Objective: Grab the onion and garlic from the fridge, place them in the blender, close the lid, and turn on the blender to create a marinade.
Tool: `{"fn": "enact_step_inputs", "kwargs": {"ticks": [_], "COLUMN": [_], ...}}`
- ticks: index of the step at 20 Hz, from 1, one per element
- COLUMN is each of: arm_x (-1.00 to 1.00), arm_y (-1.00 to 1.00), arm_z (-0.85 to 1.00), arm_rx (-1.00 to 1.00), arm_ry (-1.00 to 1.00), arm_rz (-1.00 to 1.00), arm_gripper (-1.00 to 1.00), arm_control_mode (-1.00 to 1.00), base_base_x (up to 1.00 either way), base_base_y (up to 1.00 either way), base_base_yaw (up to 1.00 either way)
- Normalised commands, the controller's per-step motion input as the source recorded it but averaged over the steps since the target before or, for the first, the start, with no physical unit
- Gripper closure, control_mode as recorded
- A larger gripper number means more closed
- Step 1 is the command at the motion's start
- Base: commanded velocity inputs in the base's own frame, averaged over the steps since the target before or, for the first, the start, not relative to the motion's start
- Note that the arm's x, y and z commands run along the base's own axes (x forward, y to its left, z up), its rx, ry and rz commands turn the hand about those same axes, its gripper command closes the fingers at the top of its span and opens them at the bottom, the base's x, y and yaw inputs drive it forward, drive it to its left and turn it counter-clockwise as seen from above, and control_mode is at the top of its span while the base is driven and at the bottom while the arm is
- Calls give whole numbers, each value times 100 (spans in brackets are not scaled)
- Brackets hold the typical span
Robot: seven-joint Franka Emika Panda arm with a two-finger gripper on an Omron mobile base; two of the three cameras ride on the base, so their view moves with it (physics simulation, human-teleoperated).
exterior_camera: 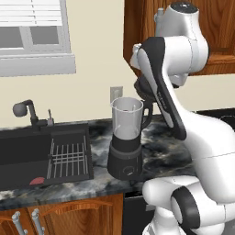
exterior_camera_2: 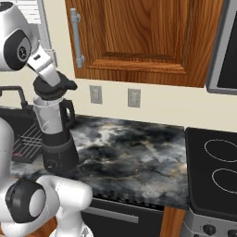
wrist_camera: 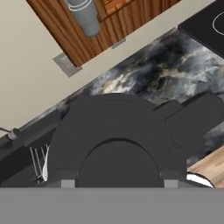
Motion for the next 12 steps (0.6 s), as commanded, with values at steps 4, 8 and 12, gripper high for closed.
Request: {"fn": "enact_step_inputs", "kwargs": {"ticks": [4, 8, 12], "arm_x": [7, 10, 6], "arm_y": [26, 32, 26], "arm_z": [-14, -1, 0], "arm_rx": [1, 10, 14], "arm_ry": [1, 7, 13], "arm_rz": [-5, -11, -10], "arm_gripper": [100, 100, 100], "arm_control_mode": [-100, -100, -100], "base_base_x": [0, 0, 0], "base_base_y": [0, 0, 0], "base_base_yaw": [0, 0, 0]}}
